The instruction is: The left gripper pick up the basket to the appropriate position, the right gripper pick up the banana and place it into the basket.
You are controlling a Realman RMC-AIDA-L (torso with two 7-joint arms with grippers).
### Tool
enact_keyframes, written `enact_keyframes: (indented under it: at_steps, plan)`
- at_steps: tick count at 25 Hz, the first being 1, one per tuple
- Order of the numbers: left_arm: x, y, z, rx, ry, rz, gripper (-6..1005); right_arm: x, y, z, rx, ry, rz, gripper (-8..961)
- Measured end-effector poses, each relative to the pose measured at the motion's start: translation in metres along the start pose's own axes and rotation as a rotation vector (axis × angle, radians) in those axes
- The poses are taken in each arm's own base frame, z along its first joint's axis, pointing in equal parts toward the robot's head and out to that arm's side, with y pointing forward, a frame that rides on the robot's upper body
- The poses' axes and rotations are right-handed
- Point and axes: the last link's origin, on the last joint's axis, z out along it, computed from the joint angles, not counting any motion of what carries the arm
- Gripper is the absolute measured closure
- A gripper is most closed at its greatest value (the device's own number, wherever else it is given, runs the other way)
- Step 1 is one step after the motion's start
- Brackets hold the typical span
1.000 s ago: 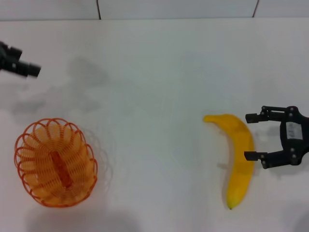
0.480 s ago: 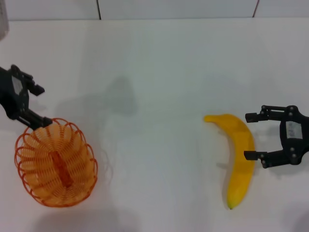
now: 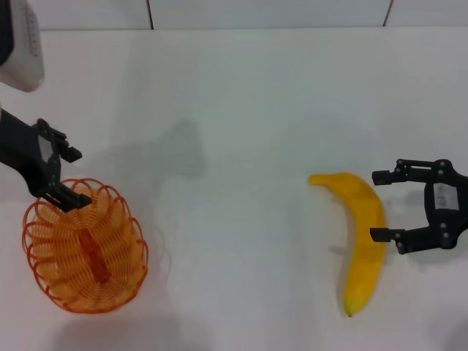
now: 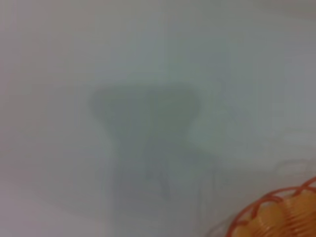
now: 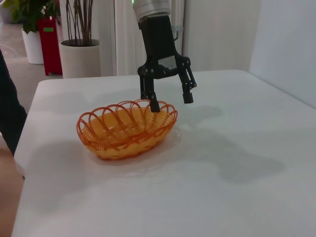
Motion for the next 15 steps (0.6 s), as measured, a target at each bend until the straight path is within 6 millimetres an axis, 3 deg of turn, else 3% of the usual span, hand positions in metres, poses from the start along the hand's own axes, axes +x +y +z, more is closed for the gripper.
enact_keyframes:
  at_steps: [6,15]
  plan:
    - [0.006,0.001,0.017,-0.021,-0.027,0.033,139,0.000,-0.001,0.000,0.004,0.003,0.000,69]
    - [0.007,0.000,0.022,-0.028,-0.040,0.032,160,0.000,-0.001,0.001,0.005,0.004,0.001,69]
